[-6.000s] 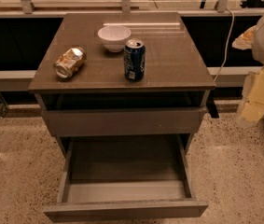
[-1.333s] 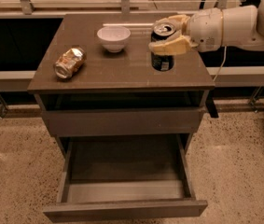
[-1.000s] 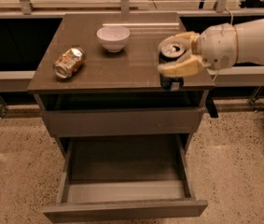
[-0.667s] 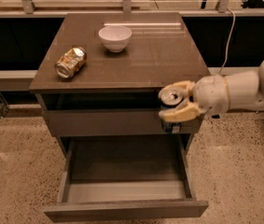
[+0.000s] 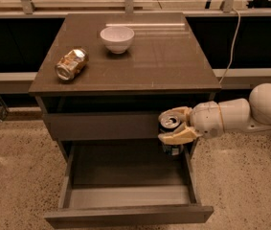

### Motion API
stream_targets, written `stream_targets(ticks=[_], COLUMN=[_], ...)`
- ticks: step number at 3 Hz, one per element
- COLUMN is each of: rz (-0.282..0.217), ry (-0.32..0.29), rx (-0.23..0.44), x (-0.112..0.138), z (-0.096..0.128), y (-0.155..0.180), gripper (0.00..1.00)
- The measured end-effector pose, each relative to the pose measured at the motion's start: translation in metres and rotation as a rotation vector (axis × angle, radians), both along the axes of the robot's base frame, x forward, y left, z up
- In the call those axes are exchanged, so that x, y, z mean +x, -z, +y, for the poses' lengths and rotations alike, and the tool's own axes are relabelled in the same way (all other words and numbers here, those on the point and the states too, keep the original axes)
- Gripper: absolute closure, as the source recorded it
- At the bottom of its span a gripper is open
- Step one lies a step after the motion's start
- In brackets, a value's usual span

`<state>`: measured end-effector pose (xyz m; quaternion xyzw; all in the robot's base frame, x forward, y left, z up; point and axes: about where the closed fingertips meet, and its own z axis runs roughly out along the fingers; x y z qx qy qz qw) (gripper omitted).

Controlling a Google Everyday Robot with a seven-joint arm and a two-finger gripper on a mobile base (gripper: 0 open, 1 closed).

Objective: Place pepsi can into middle drawer

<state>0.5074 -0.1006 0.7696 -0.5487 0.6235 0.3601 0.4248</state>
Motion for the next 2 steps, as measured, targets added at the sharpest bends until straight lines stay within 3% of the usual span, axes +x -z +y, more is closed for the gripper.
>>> stream_targets(ticks=[1, 2], rz=[0.027, 0.043], ry=[-0.042, -0.067], rx=[0.01, 0.116], x=[0.002, -0.003], z=[0.004, 0.023], y=[0.006, 0.039], gripper=[1.0, 1.0])
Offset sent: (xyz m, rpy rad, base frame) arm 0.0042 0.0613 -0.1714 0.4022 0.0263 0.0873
